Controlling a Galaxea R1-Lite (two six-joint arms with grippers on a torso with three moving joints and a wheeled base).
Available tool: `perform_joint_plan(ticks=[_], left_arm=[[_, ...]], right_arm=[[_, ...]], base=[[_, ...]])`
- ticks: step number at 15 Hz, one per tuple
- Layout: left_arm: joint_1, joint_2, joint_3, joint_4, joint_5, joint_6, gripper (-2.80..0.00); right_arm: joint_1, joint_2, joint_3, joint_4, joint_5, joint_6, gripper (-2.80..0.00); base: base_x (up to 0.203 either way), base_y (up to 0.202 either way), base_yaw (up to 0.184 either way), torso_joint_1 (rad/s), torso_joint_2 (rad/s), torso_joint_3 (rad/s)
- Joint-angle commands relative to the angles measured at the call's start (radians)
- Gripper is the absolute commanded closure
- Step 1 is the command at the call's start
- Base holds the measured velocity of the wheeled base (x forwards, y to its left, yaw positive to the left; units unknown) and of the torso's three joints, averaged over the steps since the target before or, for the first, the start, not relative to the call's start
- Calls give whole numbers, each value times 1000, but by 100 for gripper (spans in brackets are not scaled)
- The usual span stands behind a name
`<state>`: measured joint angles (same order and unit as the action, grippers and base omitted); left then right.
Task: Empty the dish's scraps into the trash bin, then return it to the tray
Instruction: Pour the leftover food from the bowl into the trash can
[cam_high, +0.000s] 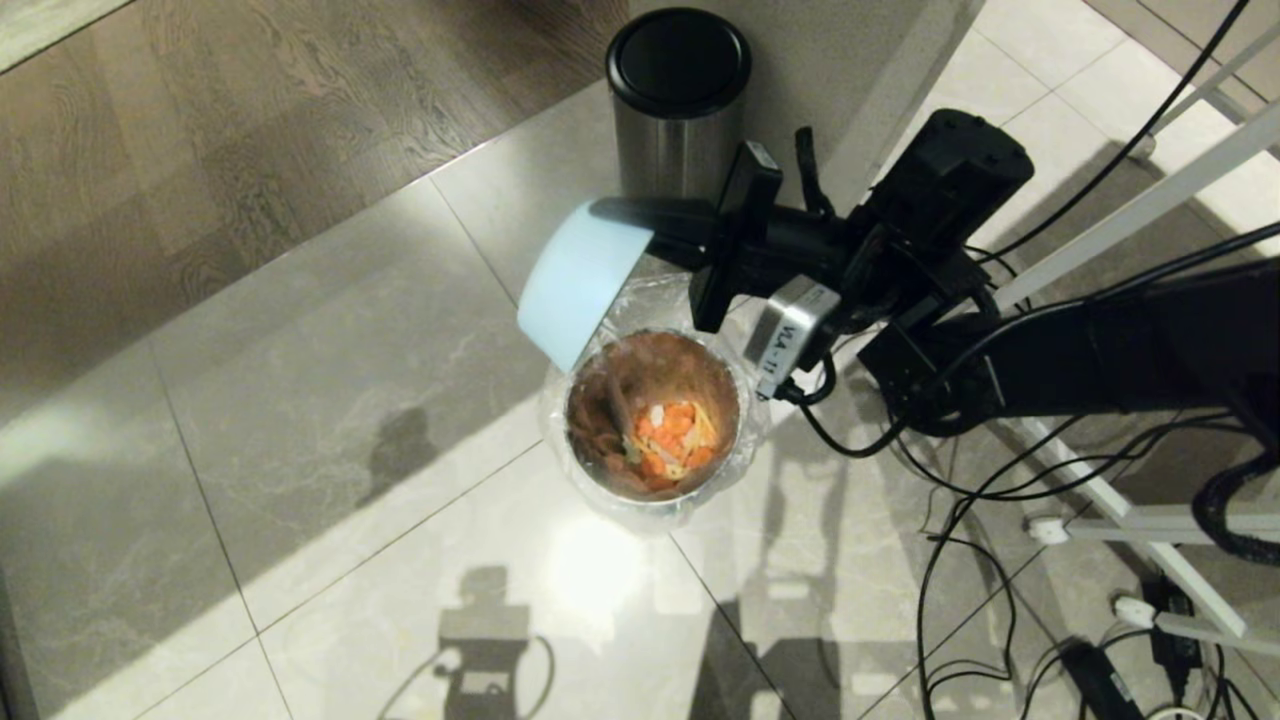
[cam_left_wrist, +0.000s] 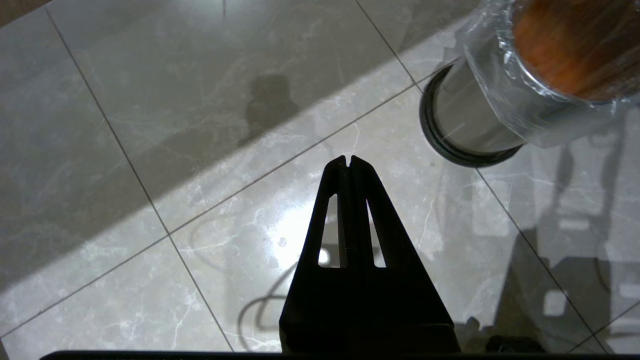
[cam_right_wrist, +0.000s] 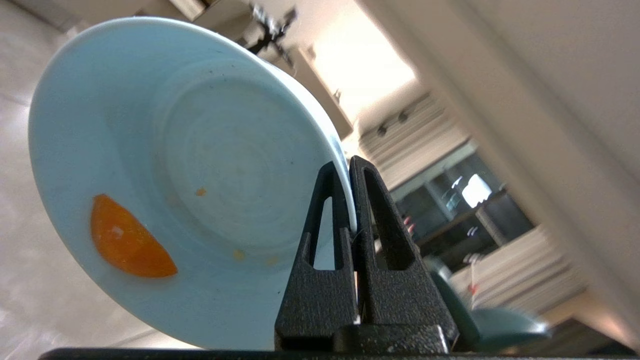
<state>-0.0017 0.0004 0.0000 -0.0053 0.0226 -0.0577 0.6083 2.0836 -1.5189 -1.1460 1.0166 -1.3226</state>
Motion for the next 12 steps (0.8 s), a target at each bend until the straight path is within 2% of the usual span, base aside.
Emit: perform_joint_plan(ticks=[1,2,3,4,5,6,7,8,9,12], left_arm=[[0,1,0,-1,0,-1,0],[1,1,0,-1,0,-1,0],[0,0,0,-1,0,-1,0],[2,1,0,-1,0,-1,0],[0,1,0,-1,0,-1,0],[1,0,0,-1,0,-1,0],[0,1,0,-1,0,-1,0],[2,0,0,-1,0,-1,0],[1,0,0,-1,0,-1,0],[2,1,0,-1,0,-1,0]], right_arm=[[1,9,-26,-13,10,19,0],[4,17,-30,-21,29,5,0],[-2,20,-45,-1,15,56,0],[-6,24,-73,-5,9,69,0],[1,31,-75,-14,21,32,0],[-4,33,-78,-15,9,65,0],[-3,39,-82,-41,11,97,0],[2,49,-78,-85,20,94,0],[-3,50,-82,-89,10,145,0],[-1,49,-38,-156,-6,145,0]], base=[[0,0,0,0,0,0],[0,0,0,0,0,0],[0,0,0,0,0,0],[0,0,0,0,0,0],[0,0,0,0,0,0],[0,0,0,0,0,0],[0,0,0,0,0,0],[0,0,0,0,0,0],[0,0,0,0,0,0],[0,0,0,0,0,0]])
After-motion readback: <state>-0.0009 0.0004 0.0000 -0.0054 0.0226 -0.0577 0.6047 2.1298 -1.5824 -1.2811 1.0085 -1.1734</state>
